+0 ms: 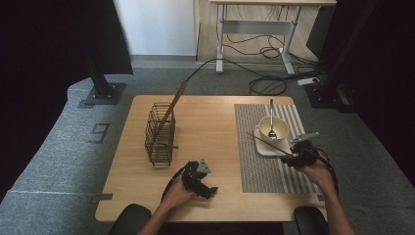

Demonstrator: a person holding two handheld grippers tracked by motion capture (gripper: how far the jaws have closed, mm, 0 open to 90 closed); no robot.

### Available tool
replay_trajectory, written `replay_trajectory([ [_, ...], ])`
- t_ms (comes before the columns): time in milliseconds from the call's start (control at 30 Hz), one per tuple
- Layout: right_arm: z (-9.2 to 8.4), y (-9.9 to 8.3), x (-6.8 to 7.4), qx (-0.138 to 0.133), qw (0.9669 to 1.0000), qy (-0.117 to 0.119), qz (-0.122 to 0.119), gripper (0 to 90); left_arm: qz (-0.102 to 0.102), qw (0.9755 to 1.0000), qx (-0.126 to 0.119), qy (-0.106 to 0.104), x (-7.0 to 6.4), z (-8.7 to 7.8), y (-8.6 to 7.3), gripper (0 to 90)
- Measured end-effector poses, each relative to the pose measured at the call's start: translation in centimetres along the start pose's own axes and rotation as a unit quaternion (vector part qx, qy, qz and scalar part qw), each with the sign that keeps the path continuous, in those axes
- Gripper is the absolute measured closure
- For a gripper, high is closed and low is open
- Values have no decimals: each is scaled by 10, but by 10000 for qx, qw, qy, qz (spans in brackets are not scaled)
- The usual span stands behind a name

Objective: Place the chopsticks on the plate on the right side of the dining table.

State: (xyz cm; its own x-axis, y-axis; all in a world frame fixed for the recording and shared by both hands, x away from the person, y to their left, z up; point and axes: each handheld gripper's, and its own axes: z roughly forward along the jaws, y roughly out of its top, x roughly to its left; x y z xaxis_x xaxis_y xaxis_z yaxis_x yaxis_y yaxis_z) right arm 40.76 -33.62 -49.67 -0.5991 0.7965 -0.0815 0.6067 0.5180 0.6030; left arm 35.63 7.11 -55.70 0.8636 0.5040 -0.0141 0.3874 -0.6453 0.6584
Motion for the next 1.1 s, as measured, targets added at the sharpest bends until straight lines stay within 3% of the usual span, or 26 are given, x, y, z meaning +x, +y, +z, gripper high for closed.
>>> replay_trajectory([
  [67, 1, -2, 5, -94, 9999, -69, 71, 269, 2, 10000, -1, 2, 0, 0, 0, 0],
  [167, 3, -3, 14, -190, 9990, -355, 180, 156, 10, 10000, 6, -5, -1, 0, 0, 0],
  [333, 8, -10, 24, -540, 9966, -320, 531, 69, 16, 10000, 8, -11, -1, 0, 0, 0],
  [400, 12, -14, 27, -543, 9964, -326, 561, 8, 9, 10000, 1, -13, -1, 0, -1, 0],
  [467, 12, -16, 29, -539, 9961, -433, 555, 0, 10, 10000, 2, -12, -1, 0, -1, 0],
  [667, 15, -25, 31, -830, 9936, -236, 731, 0, 7, 10000, 3, -14, -1, 0, -1, 0],
  [800, 19, -28, 34, -797, 9949, -244, 573, 0, 14, 10000, 12, -13, -1, 0, 0, 0],
  [1100, 27, -37, 30, -718, 9955, -184, 585, 0, 11, 10000, 11, -9, -1, 0, 0, 0],
])
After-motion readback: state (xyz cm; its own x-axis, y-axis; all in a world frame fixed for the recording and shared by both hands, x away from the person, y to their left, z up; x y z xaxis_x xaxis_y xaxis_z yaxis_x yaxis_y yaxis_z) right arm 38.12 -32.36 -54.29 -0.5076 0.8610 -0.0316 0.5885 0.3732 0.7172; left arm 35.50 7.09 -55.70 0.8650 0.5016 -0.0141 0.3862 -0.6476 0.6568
